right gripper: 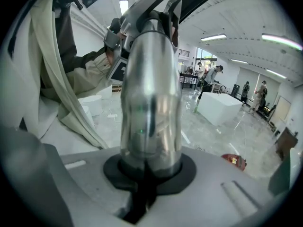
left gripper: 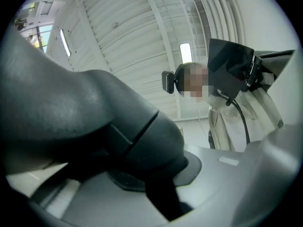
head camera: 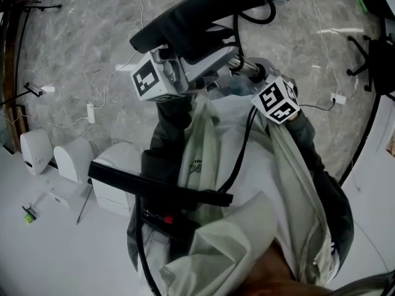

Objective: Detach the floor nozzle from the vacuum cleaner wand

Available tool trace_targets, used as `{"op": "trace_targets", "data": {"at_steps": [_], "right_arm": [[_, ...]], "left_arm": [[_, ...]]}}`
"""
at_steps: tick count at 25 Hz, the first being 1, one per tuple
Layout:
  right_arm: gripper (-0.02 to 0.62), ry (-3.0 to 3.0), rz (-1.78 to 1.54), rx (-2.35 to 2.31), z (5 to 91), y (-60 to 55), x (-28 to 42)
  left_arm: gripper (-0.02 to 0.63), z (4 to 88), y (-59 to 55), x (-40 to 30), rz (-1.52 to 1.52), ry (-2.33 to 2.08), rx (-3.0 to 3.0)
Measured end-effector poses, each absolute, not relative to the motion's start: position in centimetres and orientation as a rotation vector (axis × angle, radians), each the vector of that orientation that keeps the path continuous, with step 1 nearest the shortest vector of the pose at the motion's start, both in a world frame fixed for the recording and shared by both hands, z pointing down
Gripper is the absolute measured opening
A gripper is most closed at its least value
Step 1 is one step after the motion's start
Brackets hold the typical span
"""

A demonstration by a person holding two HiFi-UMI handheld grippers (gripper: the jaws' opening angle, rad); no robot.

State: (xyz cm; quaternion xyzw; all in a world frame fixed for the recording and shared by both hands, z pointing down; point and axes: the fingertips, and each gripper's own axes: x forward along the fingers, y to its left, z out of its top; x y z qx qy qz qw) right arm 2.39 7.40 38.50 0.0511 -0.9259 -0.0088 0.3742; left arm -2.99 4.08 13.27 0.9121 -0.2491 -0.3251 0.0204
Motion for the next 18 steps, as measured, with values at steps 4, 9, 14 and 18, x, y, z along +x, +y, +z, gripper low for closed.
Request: {"op": "trace_targets", "data": {"at_steps": [4, 9, 14, 18], "right_arm": [[0.041, -2.395, 0.024, 0.225, 38.0, 5.6, 5.2], [0.041, -2.394, 0.108, 0.454, 37.4, 2.1, 8.6], [0.041, -2.406, 0.093, 0.524, 36.8, 0.7, 9.7], [0.041, -2.420, 0.048, 0.571, 35.8, 0.4, 10.5]], "left_arm": [[0.075, 13.0, 4.4, -7.7, -1.182, -0.893, 2.731], [0.075, 15.8, 5.3, -11.1, -0.969, -1.142, 2.721], [0.075, 20.5, 6.9, -10.2, -0.786, -1.195, 2.584], [0.075, 24.2, 7.2, -7.3, -0.693, -1.188, 2.489]]}}
